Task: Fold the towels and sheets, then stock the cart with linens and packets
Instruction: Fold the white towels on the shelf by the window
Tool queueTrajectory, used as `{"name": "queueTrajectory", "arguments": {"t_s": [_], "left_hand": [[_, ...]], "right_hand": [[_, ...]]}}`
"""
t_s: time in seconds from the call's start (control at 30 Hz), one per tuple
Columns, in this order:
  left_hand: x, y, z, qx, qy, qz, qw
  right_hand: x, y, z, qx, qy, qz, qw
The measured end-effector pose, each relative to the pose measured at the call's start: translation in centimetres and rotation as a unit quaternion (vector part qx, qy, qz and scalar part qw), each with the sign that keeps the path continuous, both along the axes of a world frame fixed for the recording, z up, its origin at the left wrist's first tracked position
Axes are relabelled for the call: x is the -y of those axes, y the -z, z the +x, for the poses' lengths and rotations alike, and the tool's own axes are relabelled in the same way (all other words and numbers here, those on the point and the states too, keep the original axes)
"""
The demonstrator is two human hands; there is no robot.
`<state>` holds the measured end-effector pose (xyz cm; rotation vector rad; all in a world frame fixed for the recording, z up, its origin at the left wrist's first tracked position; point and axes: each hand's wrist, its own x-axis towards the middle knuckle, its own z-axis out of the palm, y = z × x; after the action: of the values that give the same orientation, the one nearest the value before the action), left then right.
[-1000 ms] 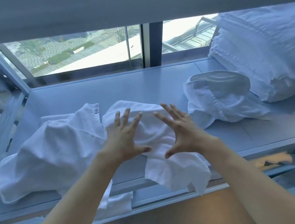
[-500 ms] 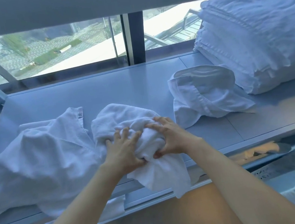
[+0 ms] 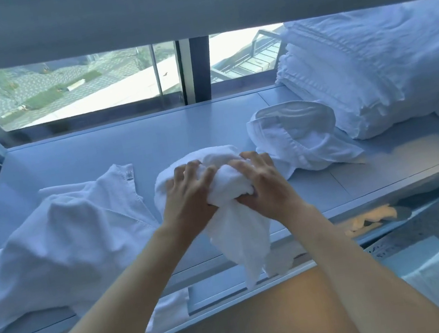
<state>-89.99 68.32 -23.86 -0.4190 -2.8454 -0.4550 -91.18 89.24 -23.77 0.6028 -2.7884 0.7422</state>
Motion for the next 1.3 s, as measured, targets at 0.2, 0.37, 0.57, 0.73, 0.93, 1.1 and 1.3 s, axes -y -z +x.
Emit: {"name": "queueTrajectory", "arguments": {"t_s": [0.2,0.37,0.57,0.73,0.93,1.1,1.3], "left_hand": [[6.7,-6.1,1.6,-0.087,-0.020,0.046,0.995],[14.8,-10.0,4.1,-0.148,-0.072,0.044,0.985],[24.6,-9.4,8.2,-0.177,-0.130,0.005,0.975],[28.8,-2.9,10.5,-0.003,-0.167,-0.018,0.986],[29.5,3.9,13.0,0.131,-0.119,0.008,0.984],[29.7,5.0,13.7,0.117,-0.092,0.034,0.988],[30.6,5.8,12.6,0.118,-0.127,0.029,0.984]], "right_hand": [[6.8,-6.4,0.2,-0.107,-0.023,0.004,0.994],[15.2,-10.0,0.8,-0.156,-0.071,-0.021,0.985],[25.4,-8.9,2.3,-0.158,-0.142,-0.058,0.976],[30.4,-3.0,4.1,-0.014,-0.148,0.019,0.989],[29.1,2.4,7.4,0.088,-0.157,0.075,0.981],[27.1,3.1,8.8,0.071,-0.178,0.096,0.977],[29.7,4.5,6.7,0.099,-0.172,0.099,0.975]]}}
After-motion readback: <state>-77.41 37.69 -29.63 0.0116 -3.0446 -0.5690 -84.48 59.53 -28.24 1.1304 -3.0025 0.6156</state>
